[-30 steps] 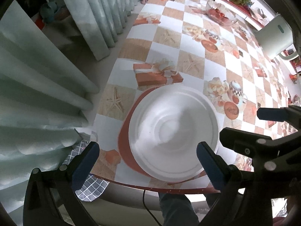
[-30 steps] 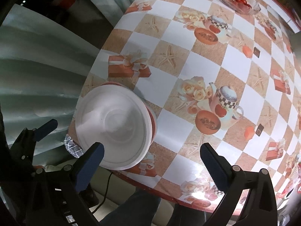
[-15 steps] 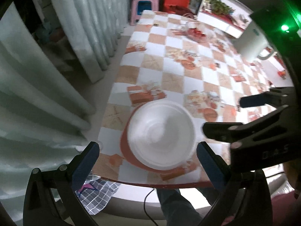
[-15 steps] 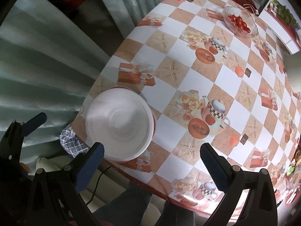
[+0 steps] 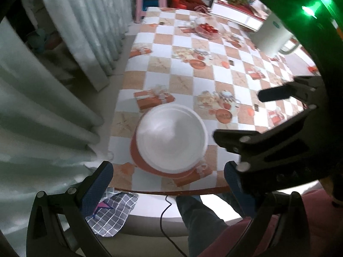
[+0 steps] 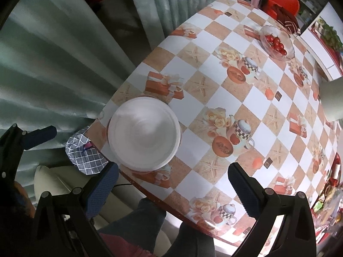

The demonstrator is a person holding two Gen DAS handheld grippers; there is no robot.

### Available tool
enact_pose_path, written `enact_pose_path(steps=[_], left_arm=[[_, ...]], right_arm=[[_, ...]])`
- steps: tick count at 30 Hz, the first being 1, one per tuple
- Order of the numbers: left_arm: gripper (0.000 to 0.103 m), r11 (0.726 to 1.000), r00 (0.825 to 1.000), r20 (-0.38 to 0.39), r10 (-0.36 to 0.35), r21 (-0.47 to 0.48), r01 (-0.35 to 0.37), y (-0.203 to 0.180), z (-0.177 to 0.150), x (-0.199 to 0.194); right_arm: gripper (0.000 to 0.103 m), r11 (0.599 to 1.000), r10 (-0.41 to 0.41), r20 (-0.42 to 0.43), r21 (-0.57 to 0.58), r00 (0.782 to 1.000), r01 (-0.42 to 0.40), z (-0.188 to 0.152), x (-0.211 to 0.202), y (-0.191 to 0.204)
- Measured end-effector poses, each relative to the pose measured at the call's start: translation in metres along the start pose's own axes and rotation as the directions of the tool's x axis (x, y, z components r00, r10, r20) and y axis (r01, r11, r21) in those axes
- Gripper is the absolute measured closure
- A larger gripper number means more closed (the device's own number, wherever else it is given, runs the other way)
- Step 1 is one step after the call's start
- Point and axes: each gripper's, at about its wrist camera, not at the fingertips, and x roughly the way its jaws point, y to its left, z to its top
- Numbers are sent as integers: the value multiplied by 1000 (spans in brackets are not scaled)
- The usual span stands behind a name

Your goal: Organize plates and bowls

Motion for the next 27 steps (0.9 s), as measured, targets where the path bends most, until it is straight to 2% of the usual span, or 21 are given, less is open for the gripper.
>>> enact_pose_path(steps=[2,7,15,27], left_arm=[[0,999,999,6,39,-32,-39,5,0,-4],[0,995,997,-18,71,-63,-72,10,-2,-5],[0,992,991,-51,124,-10,-125,-7,-6,-5],[0,986,982,-81,168,1,-168,-18,-13,-7]], right_arm=[[0,1000,4,4,-9,1000,-4,1,-3,1],[0,1000,27,-6,-13,1000,-27,1,-3,1],[0,999,51,-12,-15,999,-51,-1,-4,-1],[0,995,97,-38,-1,995,-97,-3,2,-5]])
